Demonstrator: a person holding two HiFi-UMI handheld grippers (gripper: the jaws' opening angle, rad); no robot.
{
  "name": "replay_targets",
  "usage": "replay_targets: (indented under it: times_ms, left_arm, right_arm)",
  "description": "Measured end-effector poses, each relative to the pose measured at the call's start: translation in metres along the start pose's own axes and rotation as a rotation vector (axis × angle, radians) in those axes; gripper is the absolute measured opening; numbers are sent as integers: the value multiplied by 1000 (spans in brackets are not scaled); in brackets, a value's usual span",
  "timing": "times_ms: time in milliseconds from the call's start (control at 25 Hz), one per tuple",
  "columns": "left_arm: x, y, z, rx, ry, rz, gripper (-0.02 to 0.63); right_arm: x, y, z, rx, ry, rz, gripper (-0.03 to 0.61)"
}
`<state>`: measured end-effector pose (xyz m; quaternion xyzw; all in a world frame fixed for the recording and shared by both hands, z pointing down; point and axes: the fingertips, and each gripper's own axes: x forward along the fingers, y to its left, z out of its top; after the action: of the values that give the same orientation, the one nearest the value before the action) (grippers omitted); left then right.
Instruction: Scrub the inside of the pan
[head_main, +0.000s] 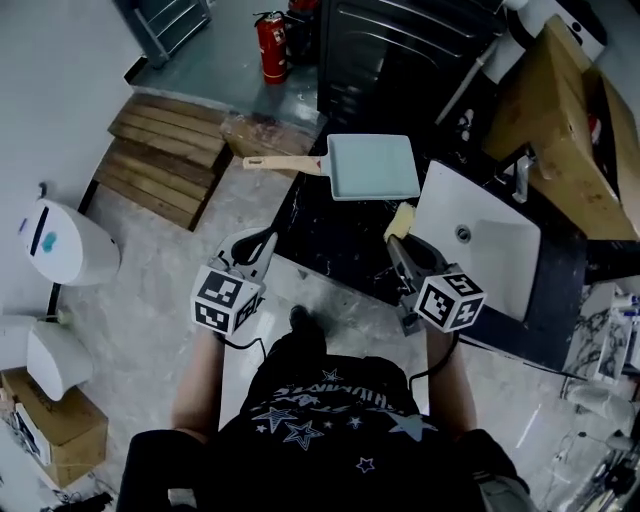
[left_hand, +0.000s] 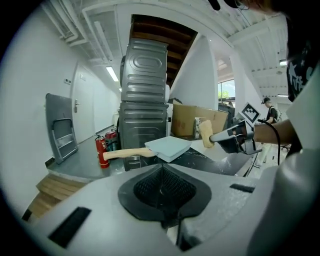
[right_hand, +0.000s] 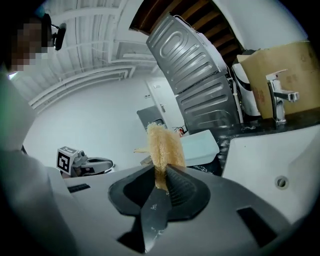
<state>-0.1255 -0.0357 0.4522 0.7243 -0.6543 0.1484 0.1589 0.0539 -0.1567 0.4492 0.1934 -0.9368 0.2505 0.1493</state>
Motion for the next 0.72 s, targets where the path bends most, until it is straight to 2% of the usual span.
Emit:
replay_targets:
  times_ms: [200,280,360,480,600,720]
  left_arm:
    - [21,19,9,69,41,-128,23]
    - [29,22,14,106,48,-175,112]
    - [36,26,21,154,42,-192,158]
    - [40,31,37,275,-10,-164,285]
    - [44,42,38,409,-9,-116,304]
    - [55,56,35,435,46,-93,313]
  right_arm:
    - [12,-2,6,31,-25,-68,69]
    - [14,-4,7,36,-33,-90,69]
    - [15,-6,9,41,-37,-104,69]
    - [14,-9,11,42,-40,-113,69]
    - [12,-17,18,44,-51,-111,69]
    - [12,-26,27,47,-66,-96,69]
